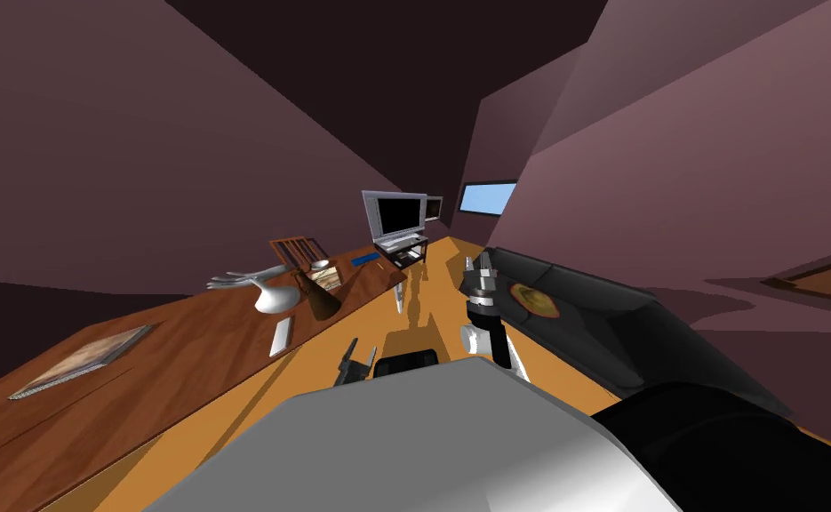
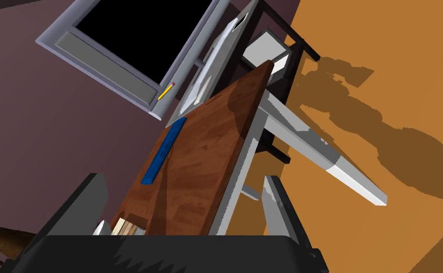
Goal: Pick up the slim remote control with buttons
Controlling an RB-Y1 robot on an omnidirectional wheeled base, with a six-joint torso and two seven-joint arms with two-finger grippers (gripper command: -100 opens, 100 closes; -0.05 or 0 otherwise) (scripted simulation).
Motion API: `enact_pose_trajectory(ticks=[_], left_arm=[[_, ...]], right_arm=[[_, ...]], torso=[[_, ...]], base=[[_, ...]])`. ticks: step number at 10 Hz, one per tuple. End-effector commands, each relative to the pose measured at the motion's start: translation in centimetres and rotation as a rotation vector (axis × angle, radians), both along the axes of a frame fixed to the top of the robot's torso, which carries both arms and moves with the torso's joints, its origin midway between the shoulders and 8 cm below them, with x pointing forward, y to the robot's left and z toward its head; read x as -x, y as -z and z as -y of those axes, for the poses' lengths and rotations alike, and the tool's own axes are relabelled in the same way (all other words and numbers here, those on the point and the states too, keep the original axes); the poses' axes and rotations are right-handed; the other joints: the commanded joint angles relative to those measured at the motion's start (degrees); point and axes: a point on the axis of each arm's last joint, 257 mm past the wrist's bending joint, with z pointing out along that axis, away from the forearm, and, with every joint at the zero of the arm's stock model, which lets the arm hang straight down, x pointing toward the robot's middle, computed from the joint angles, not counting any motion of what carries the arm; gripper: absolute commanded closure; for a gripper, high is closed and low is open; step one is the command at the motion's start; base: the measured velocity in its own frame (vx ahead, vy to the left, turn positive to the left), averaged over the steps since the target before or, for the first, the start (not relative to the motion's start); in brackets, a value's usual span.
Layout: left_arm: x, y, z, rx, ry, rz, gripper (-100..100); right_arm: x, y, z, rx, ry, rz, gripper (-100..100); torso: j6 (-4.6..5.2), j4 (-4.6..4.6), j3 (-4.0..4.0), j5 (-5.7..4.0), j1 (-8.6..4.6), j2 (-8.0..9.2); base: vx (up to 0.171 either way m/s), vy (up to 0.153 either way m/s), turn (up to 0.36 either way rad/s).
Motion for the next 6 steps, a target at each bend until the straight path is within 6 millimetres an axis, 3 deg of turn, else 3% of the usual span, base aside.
enact_pose_trajectory(ticks=[1, 2, 3, 4, 5, 6], left_arm=[[3.1, 2.8, 0.6, 0.026, 0.037, -0.092, -100], [3.6, 3.7, 0.4, 0.018, 0.036, -0.113, -100], [6.3, 5.8, 0.8, 0.035, 0.068, -0.191, -100], [6.7, 6.4, 0.6, 0.029, 0.067, -0.206, -100], [9.6, 8.2, 0.9, 0.041, 0.097, -0.281, -100], [10.1, 8.9, 0.6, 0.032, 0.096, -0.299, -100]], right_arm=[[0.0, 0.0, 0.0, 0.0, 0.0, 0.0, 0], [0.0, 0.0, 0.0, 0.0, 0.0, 0.0, 0], [0.0, 0.0, 0.0, 0.0, 0.0, 0.0, 0], [0.0, 0.0, 0.0, 0.0, 0.0, 0.0, 0], [0.0, 0.0, 0.0, 0.0, 0.0, 0.0, 0], [0.0, 0.0, 0.0, 0.0, 0.0, 0.0, 0]], torso=[[0.0, 0.0, 0.0, 0.0, 0.0, 0.0], [0.03, 0.0, 0.01, 0.0, 0.0, 0.01], [-0.01, 0.0, 0.01, 0.0, 0.04, 0.01], [0.03, 0.0, 0.0, 0.0, 0.02, 0.0], [0.0, 0.0, -0.01, 0.01, 0.06, -0.03], [0.03, -0.01, -0.02, 0.01, 0.06, -0.03]], base=[[-0.003, -0.036, -0.258], [0.0, -0.025, -0.133], [0.007, -0.031, -0.27], [0.007, -0.018, -0.132], [0.012, -0.021, -0.28], [0.009, -0.011, -0.124]])
